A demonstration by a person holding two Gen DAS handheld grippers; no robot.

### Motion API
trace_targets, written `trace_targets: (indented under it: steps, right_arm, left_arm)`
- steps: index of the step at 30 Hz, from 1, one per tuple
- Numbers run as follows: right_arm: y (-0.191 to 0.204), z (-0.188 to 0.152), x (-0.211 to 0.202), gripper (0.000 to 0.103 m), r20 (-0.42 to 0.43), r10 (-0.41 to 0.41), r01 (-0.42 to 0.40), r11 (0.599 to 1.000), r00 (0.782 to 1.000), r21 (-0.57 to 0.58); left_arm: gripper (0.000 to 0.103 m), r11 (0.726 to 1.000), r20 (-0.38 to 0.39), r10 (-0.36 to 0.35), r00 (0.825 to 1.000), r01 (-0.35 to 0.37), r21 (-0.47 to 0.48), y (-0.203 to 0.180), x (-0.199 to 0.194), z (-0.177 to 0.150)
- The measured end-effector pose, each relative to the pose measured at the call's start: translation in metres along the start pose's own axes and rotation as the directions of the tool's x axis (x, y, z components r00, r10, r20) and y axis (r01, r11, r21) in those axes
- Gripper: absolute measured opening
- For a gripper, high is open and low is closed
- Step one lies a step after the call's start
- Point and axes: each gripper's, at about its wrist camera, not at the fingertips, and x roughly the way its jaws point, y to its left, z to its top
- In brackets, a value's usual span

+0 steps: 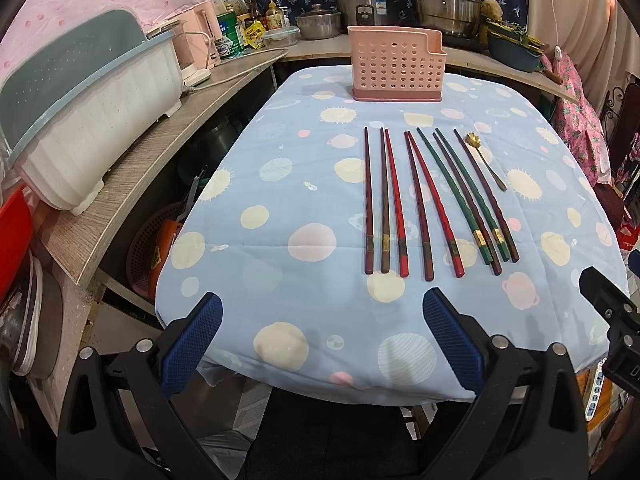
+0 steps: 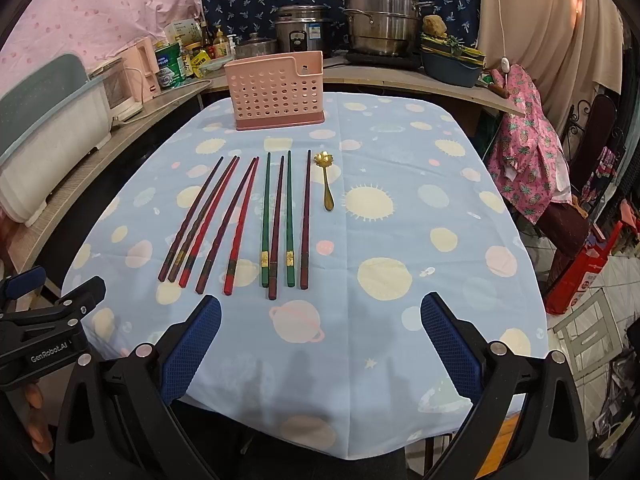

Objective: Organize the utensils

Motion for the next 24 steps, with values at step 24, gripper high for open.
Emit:
trace_targets:
  steps: [24]
  right_arm:
    - [0.0008, 0.002, -0.0011, 0.096, 0.004, 0.0, 0.0, 1.0, 1.0, -0.002]
  left_arm:
    - [0.096, 1.0, 0.012, 0.004, 1.0, -0.004, 0.002, -0.0012, -0.0027, 0.004]
